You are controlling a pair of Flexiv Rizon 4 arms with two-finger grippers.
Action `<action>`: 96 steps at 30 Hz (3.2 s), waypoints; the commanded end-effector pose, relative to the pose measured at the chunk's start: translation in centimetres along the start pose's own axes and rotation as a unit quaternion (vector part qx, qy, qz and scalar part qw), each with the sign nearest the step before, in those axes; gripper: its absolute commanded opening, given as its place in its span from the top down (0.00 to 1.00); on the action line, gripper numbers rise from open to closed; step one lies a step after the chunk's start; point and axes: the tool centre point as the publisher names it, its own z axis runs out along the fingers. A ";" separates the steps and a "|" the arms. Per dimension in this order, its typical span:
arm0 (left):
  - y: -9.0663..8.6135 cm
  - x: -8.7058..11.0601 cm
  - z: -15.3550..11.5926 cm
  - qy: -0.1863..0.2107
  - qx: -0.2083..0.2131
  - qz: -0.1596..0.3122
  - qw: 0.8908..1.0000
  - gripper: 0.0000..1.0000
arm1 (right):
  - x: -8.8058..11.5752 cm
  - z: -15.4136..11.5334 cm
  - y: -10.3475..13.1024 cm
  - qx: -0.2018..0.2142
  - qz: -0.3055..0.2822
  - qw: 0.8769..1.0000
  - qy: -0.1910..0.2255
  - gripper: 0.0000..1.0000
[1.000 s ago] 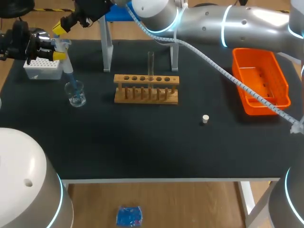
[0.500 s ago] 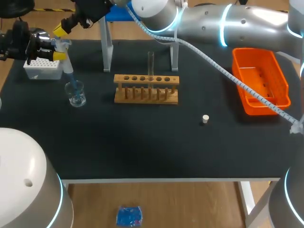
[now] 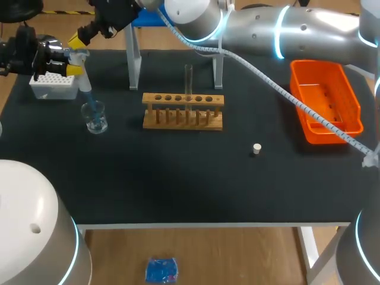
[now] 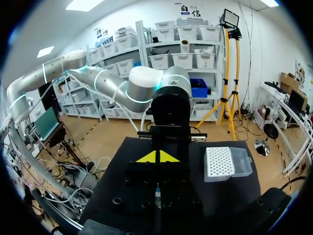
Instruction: Invert the test tube, pick up the pipette, mount the tip to pipette, aspirate from beaker and dispense into the tube, eject the tip, return the pipette, and cap with the stopper.
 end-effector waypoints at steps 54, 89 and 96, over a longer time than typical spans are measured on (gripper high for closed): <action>-0.1 -0.1 -0.1 0.001 0.000 0.000 1.000 1.00 | 11.6 -33.0 -8.8 -0.041 -0.109 0.988 -0.097 0.00; -0.1 -0.1 -0.1 0.001 0.000 0.000 1.000 1.00 | 7.9 -23.7 -22.9 -0.052 -0.045 0.980 -0.189 0.00; -0.1 -0.1 -0.1 0.001 0.000 0.000 1.000 1.00 | 7.3 -25.0 -23.5 -0.047 -0.039 0.979 -0.196 0.00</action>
